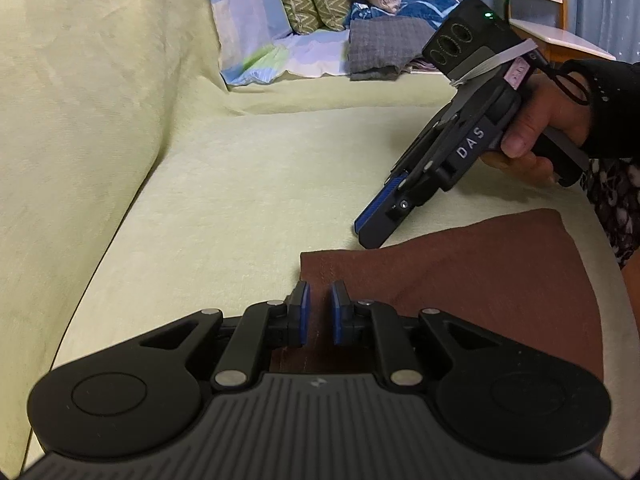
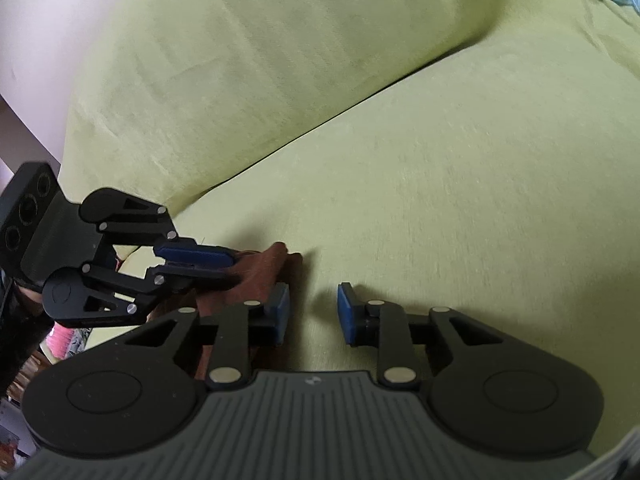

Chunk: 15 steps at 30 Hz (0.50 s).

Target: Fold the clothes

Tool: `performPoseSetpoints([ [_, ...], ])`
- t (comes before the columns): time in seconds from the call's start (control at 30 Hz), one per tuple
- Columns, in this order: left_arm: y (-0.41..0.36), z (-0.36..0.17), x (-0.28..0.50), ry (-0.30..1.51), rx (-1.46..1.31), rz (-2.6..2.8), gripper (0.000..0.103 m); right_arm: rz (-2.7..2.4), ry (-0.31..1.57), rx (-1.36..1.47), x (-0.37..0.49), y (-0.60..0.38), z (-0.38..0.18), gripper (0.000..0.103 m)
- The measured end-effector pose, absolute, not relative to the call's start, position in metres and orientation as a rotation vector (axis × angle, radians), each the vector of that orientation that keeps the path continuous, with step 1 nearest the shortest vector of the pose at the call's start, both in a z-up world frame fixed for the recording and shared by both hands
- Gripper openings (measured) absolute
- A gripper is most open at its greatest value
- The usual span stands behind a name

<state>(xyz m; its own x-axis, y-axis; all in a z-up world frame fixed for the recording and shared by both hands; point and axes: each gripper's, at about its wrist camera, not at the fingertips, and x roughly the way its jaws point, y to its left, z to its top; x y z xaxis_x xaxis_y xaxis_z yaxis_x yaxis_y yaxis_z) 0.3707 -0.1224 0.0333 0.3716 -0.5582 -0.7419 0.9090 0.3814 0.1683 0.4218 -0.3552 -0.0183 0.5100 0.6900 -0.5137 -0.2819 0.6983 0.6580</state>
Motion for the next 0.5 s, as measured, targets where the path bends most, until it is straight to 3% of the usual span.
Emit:
performPoseSetpoints([
  [0.17, -0.115, 0.030, 0.360, 0.581, 0.644, -1.027, 0.015, 0.709, 0.874, 0.554, 0.431, -0.340, -0.025, 0.023],
  [0.27, -0.116, 0.029, 0.358, 0.566, 0.638, -1.016, 0.015, 0.696, 0.869, 0.556, 0.434, -0.337, -0.025, 0.014],
  [0.33, -0.117, 0.029, 0.357, 0.560, 0.640, -1.009, 0.015, 0.677, 0.873, 0.569, 0.436, -0.339, -0.027, 0.001],
  [0.5, -0.129, 0.028, 0.360, 0.555, 0.648, -0.982, 0.015, 0.641, 0.806, 0.568, 0.433, -0.343, -0.015, 0.000],
])
